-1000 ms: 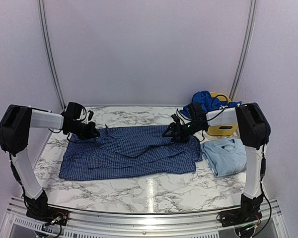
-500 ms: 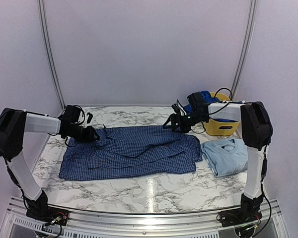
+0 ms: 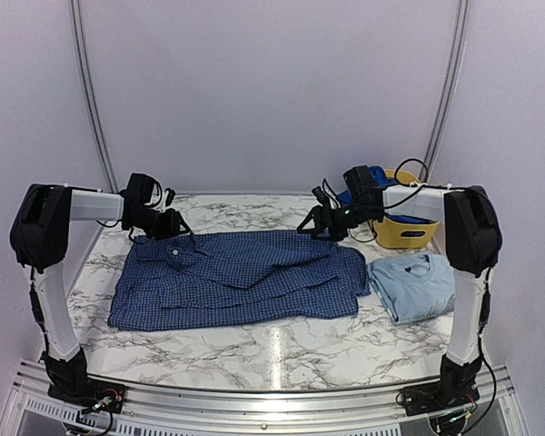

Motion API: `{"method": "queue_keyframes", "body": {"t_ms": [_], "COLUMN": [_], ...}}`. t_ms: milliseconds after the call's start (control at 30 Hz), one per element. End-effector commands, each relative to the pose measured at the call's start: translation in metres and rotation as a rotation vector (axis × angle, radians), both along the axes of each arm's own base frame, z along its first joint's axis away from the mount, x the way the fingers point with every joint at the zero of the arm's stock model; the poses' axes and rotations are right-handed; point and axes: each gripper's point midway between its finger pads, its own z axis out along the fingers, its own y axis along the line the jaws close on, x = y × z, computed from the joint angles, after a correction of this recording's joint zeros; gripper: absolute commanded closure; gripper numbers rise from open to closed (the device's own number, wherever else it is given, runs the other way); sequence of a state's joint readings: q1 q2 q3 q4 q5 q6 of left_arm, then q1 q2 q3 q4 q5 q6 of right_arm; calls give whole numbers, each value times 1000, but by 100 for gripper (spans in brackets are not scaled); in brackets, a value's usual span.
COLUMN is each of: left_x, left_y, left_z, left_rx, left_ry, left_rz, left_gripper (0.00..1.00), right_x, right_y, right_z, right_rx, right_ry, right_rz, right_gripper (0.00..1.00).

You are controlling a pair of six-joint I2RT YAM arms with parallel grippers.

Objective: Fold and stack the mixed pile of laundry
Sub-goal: Smooth out the rectangle-folded shirt at the center of the board.

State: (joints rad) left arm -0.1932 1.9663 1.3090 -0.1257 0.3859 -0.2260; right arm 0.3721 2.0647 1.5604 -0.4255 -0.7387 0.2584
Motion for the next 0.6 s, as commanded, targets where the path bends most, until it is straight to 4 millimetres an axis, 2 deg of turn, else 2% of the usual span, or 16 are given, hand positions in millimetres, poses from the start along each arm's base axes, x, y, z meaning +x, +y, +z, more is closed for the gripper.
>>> {"method": "queue_keyframes", "body": {"t_ms": [0, 67, 167, 300, 333, 433, 500, 567], "left_x": [-9, -13, -22, -32, -35, -43, -45, -43], "left_y": [-2, 0, 1, 5, 3, -5, -9, -7], "left_z": [-31, -39, -47, -55, -55, -49, -41, -28], "left_rx": [9, 21, 27, 44, 31, -15, -38, -35], "left_ry": [139, 158, 185, 211, 216, 218, 204, 173], "left_rz": [-38, -35, -37, -29, -40, -82, -101, -98], "left_gripper": [55, 55, 54, 49, 52, 72, 79, 93], "right_x": [-6, -11, -19, -26, -27, -28, -28, -27], "right_y": [28, 37, 45, 43, 42, 35, 30, 26], "right_z": [13, 9, -8, -36, -42, -57, -65, -70], "right_rx": [55, 60, 53, 36, 25, -16, -34, -46], "right_ry": [-13, -5, 28, 87, 96, 123, 142, 150], "right_rz": [72, 93, 108, 102, 99, 83, 71, 62], "right_gripper": [26, 27, 30, 35, 36, 37, 38, 39]}}
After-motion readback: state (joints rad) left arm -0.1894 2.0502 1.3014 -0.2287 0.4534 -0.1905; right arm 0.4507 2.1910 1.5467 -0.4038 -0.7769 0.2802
